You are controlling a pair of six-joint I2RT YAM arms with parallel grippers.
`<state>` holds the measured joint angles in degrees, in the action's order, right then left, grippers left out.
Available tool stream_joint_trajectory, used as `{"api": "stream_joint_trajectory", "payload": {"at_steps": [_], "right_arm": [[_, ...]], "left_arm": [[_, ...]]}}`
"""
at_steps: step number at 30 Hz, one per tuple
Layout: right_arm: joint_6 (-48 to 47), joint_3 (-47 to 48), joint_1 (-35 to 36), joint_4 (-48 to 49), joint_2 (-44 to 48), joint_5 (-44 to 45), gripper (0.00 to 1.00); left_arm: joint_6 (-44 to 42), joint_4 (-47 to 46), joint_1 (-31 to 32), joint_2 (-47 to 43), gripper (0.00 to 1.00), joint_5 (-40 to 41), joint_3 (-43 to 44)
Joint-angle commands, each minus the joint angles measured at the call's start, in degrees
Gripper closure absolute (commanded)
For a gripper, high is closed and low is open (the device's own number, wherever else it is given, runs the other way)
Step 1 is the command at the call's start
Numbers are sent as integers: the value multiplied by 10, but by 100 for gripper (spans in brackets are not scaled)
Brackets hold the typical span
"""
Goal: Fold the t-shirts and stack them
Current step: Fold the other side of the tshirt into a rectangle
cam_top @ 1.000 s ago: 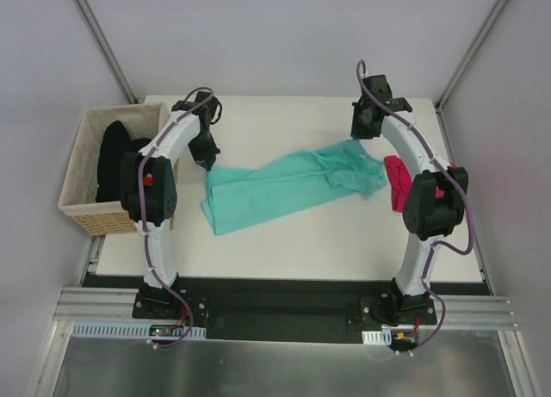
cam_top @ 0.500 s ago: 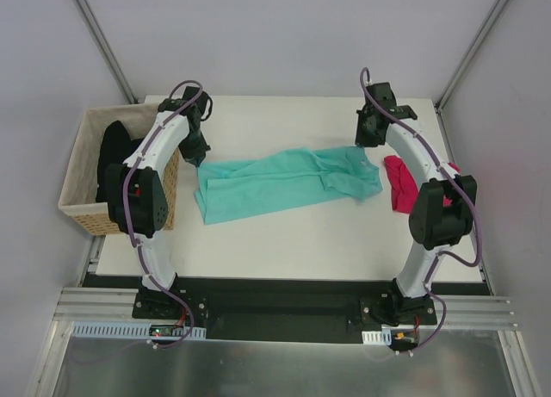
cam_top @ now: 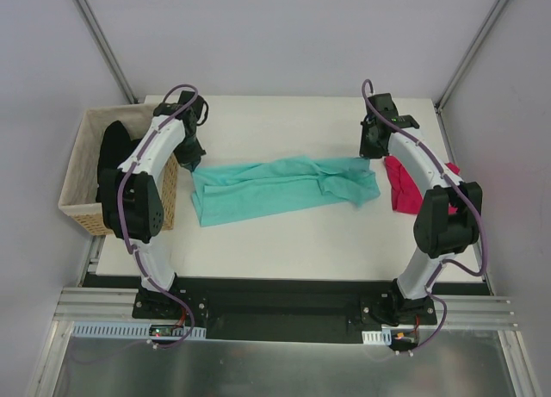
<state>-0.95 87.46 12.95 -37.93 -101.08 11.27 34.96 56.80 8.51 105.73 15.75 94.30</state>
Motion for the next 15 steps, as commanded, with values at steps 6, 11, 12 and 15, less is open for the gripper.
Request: {"api": "stream_joint_trajectory", "payload": {"at_steps": [6,11,12,15], "right_arm": [[26,8,-5,-12,9,54,99],[63,-11,-6,-17,8,18,99],[71,-18,-6,-20,8,3,99],[103,-40,-3,-19,7,-22,99]], "left_arm": [[23,17,-6,-51,100,39,-32],[22,30,-6,-57,100,25,-46],[22,31,-6,-59,100,24,-47],[18,37,-6,-54,100,15,-50]]}}
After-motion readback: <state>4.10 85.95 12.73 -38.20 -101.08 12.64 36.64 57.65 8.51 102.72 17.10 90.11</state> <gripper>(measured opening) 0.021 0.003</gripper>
